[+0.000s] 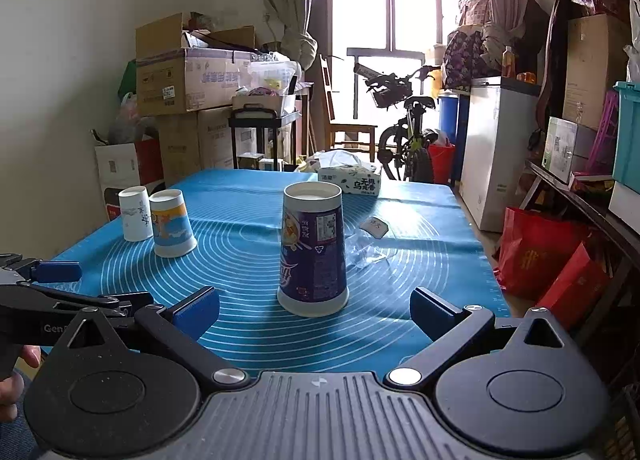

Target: Flip cup upside down

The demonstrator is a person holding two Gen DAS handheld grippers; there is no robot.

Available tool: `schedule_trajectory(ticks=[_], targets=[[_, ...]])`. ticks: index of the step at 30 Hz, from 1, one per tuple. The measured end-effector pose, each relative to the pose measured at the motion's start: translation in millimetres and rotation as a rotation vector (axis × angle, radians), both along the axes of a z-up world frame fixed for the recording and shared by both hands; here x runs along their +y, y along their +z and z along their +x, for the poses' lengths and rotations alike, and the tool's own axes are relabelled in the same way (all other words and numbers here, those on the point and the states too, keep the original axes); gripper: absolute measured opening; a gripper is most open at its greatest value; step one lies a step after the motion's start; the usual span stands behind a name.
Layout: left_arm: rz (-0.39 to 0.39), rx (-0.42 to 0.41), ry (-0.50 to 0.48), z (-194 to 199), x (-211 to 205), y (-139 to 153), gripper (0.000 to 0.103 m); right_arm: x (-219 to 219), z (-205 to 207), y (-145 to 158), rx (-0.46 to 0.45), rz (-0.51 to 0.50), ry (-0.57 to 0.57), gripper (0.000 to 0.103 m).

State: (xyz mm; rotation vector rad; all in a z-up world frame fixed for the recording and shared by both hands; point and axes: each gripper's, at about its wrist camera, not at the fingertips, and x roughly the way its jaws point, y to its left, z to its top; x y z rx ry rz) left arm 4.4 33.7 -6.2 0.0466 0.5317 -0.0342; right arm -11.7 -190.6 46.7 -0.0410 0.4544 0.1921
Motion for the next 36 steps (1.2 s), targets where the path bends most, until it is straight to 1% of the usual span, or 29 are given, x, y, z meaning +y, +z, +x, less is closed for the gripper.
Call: schedule_trajectory(ticks=[36], targets=[[0.004, 0.005, -0.004, -1.6, 0.7, -0.9, 0.094, 0.6, 2.3, 0.0, 0.018, 0.002, 0.010, 0.103]])
